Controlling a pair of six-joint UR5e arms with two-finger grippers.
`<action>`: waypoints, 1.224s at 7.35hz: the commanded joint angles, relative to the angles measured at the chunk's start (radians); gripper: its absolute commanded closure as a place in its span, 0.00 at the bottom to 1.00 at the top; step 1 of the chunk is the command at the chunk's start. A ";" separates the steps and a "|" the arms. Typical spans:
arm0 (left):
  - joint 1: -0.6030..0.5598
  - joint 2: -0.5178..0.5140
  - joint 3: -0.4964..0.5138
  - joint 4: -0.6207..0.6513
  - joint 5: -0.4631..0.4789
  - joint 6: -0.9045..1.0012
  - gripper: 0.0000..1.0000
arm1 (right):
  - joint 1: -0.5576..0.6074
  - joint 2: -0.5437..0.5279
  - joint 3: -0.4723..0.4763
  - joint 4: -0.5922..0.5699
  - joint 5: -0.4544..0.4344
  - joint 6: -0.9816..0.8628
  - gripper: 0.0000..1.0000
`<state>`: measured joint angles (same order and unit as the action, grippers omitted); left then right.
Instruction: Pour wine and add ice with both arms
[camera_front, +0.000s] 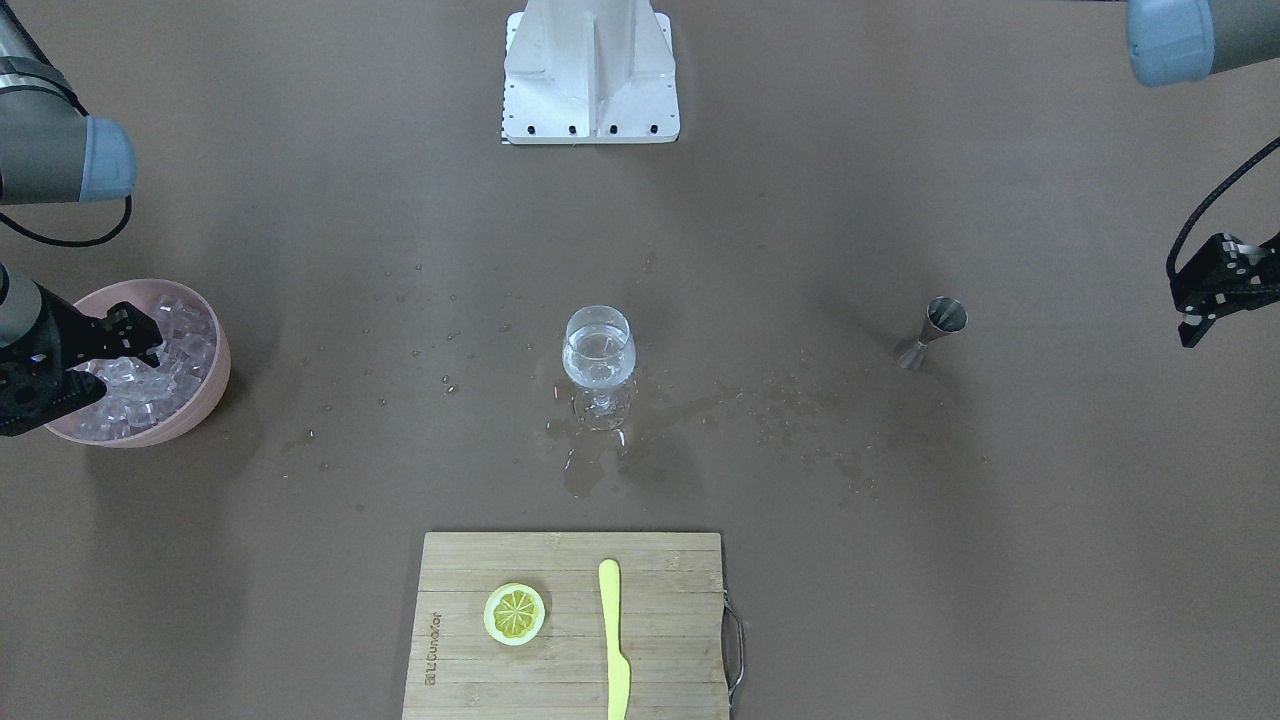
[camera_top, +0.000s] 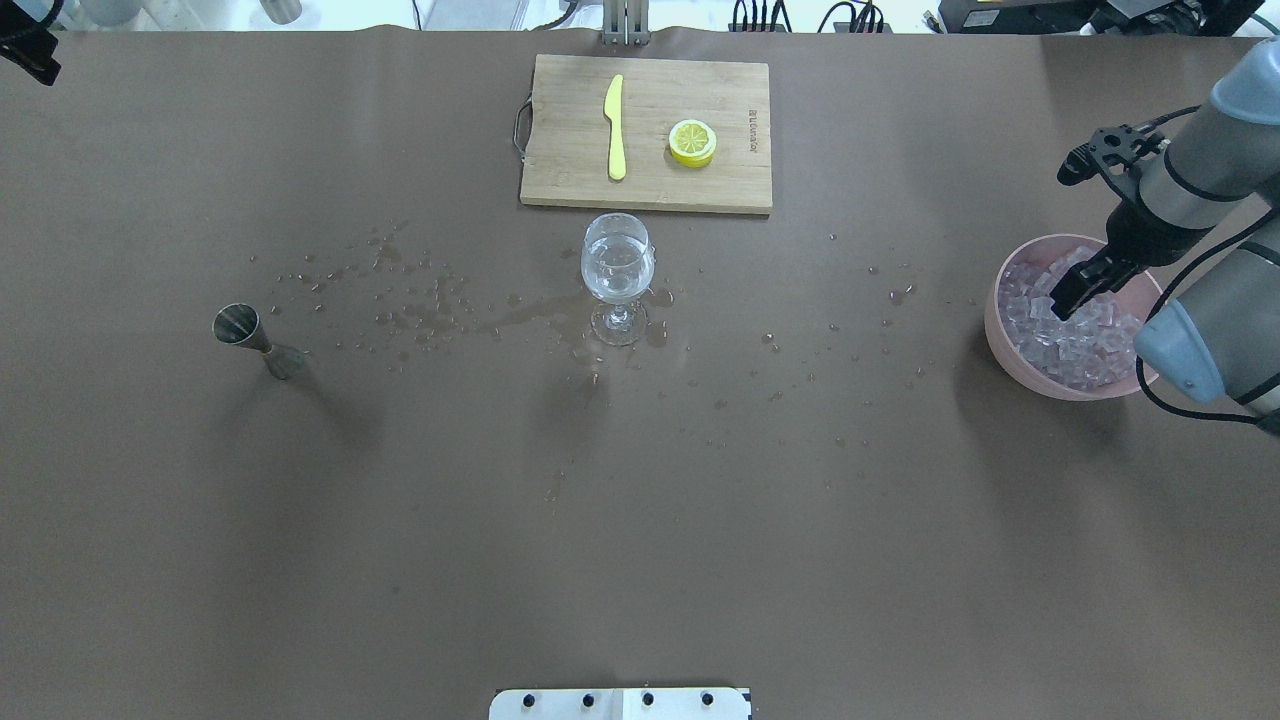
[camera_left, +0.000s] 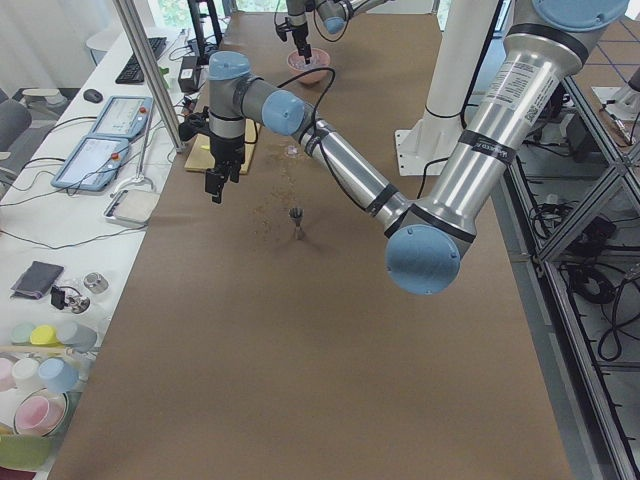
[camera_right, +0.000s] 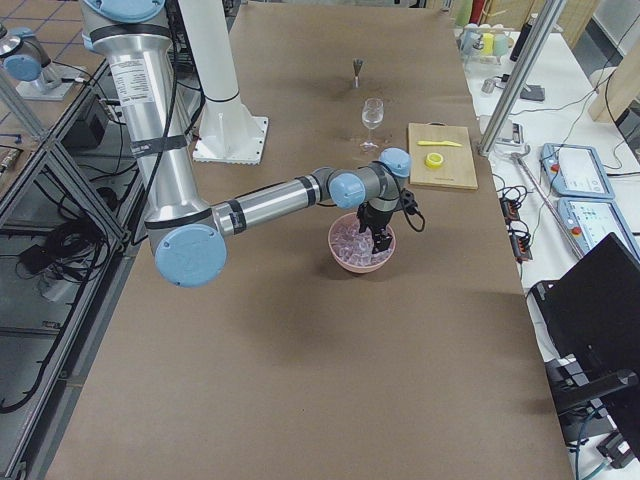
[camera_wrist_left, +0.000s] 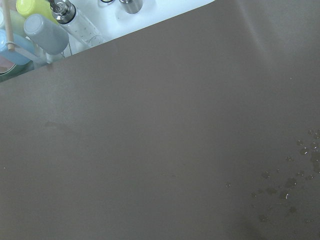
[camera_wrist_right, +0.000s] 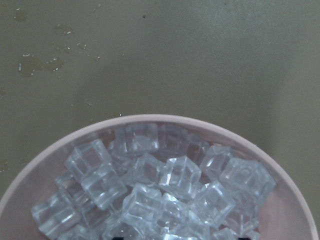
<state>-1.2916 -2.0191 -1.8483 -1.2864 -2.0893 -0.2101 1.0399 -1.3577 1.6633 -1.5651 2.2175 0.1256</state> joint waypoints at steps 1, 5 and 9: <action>0.000 0.000 -0.002 -0.001 0.000 0.000 0.02 | 0.000 -0.005 0.003 -0.003 0.008 0.023 0.39; -0.002 0.000 -0.008 0.001 0.002 0.000 0.02 | -0.001 -0.009 0.003 0.008 0.036 0.029 0.95; -0.003 0.005 -0.035 0.019 0.000 0.003 0.02 | 0.090 0.023 0.079 0.002 0.193 0.067 1.00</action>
<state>-1.2935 -2.0162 -1.8743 -1.2722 -2.0892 -0.2107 1.1022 -1.3491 1.7249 -1.5684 2.3417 0.1642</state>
